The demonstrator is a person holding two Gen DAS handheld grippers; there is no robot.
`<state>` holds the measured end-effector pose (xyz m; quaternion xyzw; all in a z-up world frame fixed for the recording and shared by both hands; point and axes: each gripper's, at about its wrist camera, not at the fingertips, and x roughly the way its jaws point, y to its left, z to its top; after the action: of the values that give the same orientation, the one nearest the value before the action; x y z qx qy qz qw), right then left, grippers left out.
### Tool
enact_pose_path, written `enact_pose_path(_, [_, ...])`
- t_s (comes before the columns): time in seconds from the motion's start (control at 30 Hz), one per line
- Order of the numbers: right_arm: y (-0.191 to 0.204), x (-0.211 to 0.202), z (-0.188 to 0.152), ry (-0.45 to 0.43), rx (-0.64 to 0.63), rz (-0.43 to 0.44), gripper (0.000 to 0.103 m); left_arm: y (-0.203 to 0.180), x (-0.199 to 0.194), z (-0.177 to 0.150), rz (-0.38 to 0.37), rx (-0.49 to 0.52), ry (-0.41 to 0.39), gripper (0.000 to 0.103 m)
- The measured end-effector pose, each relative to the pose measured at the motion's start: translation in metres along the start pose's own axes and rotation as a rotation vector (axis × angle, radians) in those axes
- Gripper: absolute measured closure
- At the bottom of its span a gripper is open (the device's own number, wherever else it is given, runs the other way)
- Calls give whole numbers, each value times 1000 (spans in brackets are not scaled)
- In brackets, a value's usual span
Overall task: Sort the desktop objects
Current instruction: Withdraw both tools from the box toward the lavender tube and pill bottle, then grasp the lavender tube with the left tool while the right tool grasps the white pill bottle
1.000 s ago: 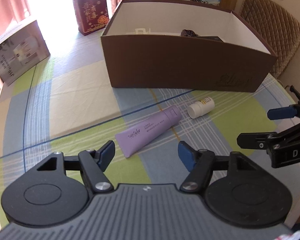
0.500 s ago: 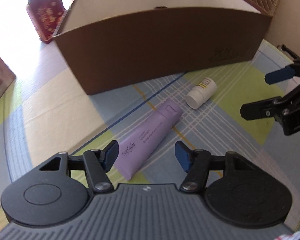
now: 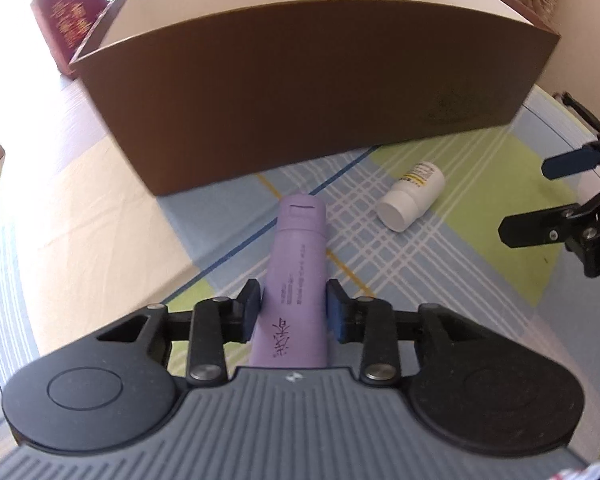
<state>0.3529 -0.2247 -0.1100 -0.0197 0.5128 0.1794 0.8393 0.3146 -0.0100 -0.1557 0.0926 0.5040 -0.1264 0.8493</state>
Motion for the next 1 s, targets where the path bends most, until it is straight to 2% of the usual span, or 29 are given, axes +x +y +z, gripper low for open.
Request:
enact_pose_path(0.13, [8,2,2,-9,-28,27,2,6,-6,-10,51,-66,10,72])
enact_pose_path(0.3, [27,7,6,-39,-94,71,2,22,-17,-28,126,-207,44,72])
enact_pose_path(0.53, [48,19,9,-75,-173,75,4,35,-29,-49,163,-310,64,71])
enact_pose_path(0.67, [58,30,12,-87,-225,52,21,44,-30,-51,154,-360,63,68])
enact_pose_path(0.87, [62,43,15,-84,-246,32,35,48,-23,-42,157,-348,49,68])
enact_pose_path(1.0, [68,47,15,-94,-286,22,49,47,-19,-38,150,-351,43,75])
